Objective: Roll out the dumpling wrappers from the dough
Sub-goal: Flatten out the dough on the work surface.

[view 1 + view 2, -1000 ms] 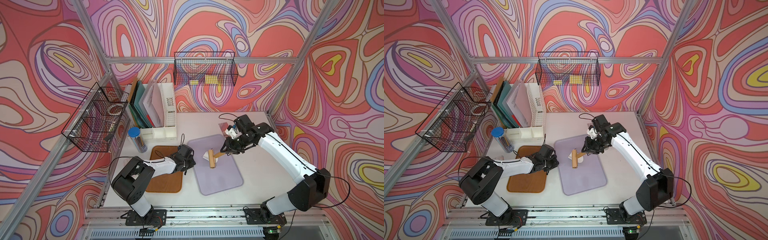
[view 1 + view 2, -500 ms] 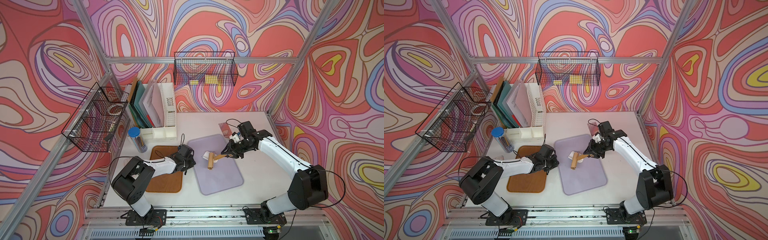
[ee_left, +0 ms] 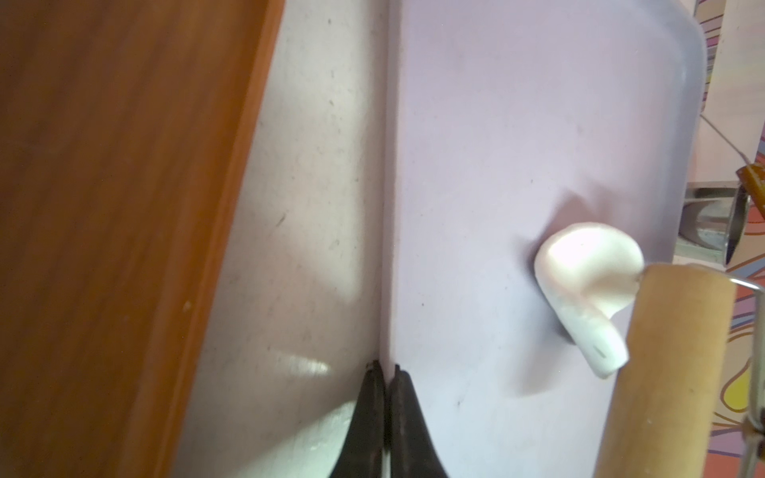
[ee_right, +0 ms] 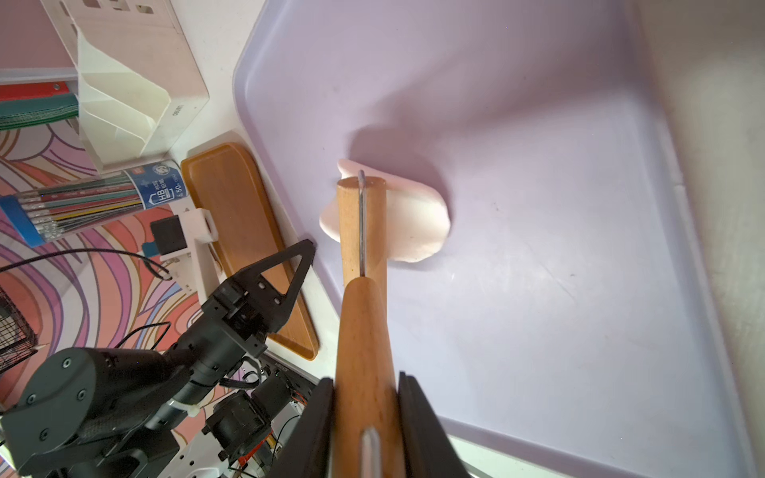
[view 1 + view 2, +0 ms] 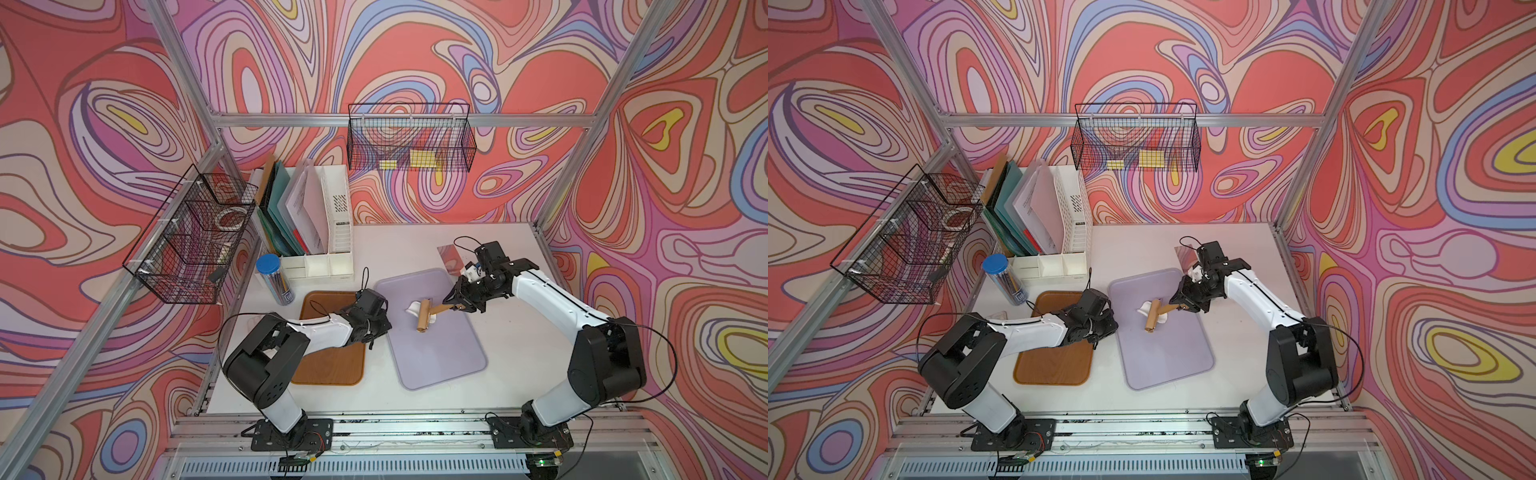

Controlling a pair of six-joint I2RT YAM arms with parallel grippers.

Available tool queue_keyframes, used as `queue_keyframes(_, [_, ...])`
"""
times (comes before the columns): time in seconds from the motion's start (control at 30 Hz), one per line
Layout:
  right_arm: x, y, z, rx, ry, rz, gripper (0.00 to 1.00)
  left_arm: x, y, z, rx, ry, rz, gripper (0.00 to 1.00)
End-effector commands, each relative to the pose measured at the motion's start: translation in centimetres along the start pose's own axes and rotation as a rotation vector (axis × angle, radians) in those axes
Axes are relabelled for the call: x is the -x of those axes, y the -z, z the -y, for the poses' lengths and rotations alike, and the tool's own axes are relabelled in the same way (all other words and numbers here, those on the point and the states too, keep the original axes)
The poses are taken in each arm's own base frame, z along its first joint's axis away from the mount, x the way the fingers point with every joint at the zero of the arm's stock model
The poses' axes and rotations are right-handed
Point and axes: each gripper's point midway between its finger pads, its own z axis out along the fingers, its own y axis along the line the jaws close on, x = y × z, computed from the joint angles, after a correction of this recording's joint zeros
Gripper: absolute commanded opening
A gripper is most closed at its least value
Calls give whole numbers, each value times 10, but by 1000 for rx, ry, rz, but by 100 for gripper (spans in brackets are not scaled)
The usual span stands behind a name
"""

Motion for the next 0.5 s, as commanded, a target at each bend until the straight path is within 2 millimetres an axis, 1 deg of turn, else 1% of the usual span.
queue_keyframes(0.0, [13,-2,-4,0,24,31,0,-7,-4,-7,13,6,-29,0])
queue_keyframes(0.13, [16,-6,-4,3,27,19,0,-8,-4,-9,16,2,-29,0])
queue_keyframes(0.23, [13,-9,1,-20,26,-2,0,-8,-5,-8,15,0,-30,0])
queue_keyframes(0.47, [5,-14,45,-217,20,-16,0,-8,-6,-5,13,-11,-34,0])
